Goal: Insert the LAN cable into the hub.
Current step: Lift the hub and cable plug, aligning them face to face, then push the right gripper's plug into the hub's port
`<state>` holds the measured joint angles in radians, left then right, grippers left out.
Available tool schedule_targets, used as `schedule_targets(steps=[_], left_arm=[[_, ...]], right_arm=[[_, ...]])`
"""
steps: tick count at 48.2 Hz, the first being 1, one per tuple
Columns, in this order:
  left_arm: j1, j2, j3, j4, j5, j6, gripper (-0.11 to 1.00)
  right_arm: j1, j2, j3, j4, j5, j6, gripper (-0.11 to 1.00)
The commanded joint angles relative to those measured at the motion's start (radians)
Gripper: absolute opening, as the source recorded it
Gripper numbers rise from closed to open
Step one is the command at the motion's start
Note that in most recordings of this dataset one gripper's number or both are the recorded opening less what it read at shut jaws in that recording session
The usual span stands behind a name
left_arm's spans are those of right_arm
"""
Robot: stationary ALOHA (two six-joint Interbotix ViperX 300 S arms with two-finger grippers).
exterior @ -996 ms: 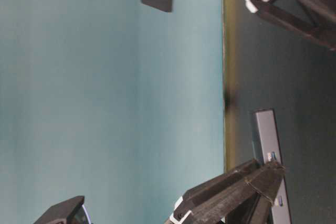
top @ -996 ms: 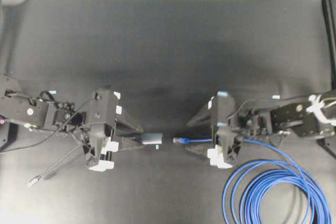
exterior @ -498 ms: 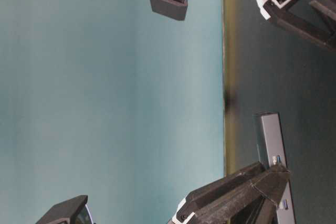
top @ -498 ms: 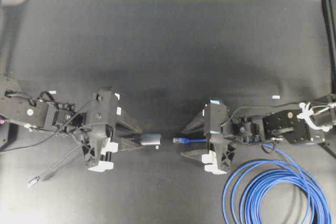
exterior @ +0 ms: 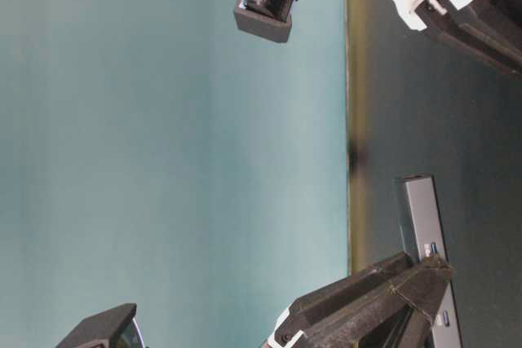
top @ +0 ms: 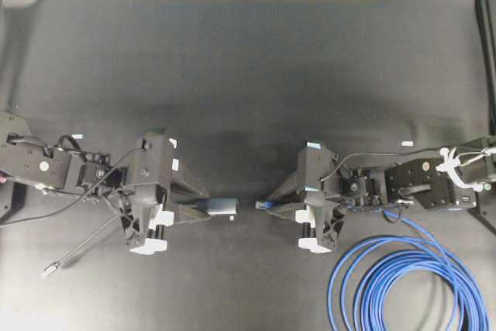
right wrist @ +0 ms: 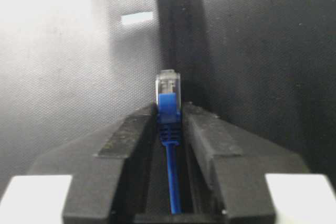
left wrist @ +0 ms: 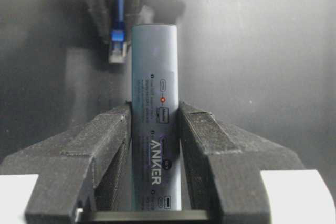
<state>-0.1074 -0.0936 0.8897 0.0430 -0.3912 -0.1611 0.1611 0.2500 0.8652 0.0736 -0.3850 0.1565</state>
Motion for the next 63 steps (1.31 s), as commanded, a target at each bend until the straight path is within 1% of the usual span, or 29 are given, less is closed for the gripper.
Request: schedule_targets(steps=[1, 8, 12, 18, 24, 30, 44, 55, 63], left_arm=[[-0.002, -0.015, -0.017, 0.002, 0.006, -0.002, 0.28], [0.0, -0.018, -0.032, 0.002, 0.08, 0.0, 0.28], [-0.002, -0.026, -0.06, 0.003, 0.155, 0.002, 0.28], [-0.002, -0.035, -0.115, 0.003, 0.282, 0.018, 0.28], [0.0, -0.031, -0.149, 0.003, 0.354, 0.031, 0.28], [0.0, -0.025, -0.16, 0.003, 0.36, 0.032, 0.28], [0.011, -0.02, -0.167, 0.003, 0.367, 0.034, 0.28], [0.031, -0.018, -0.167, 0.003, 0.362, 0.037, 0.28], [0.029, -0.011, -0.17, 0.003, 0.36, 0.038, 0.28]], right_arm=[[0.032, 0.0, 0.012, -0.005, 0.029, 0.0, 0.15], [0.023, -0.063, 0.008, -0.005, 0.067, 0.006, 0.15], [0.012, -0.137, 0.006, -0.003, 0.121, 0.009, 0.15], [-0.005, -0.232, -0.025, -0.003, 0.218, 0.017, 0.15], [-0.023, -0.291, -0.071, -0.003, 0.301, 0.017, 0.15], [-0.031, -0.301, -0.11, -0.003, 0.347, 0.015, 0.15], [-0.012, -0.275, -0.172, -0.003, 0.374, 0.018, 0.15], [0.012, -0.27, -0.187, -0.003, 0.383, 0.021, 0.15], [0.008, -0.27, -0.189, -0.003, 0.388, 0.02, 0.15]])
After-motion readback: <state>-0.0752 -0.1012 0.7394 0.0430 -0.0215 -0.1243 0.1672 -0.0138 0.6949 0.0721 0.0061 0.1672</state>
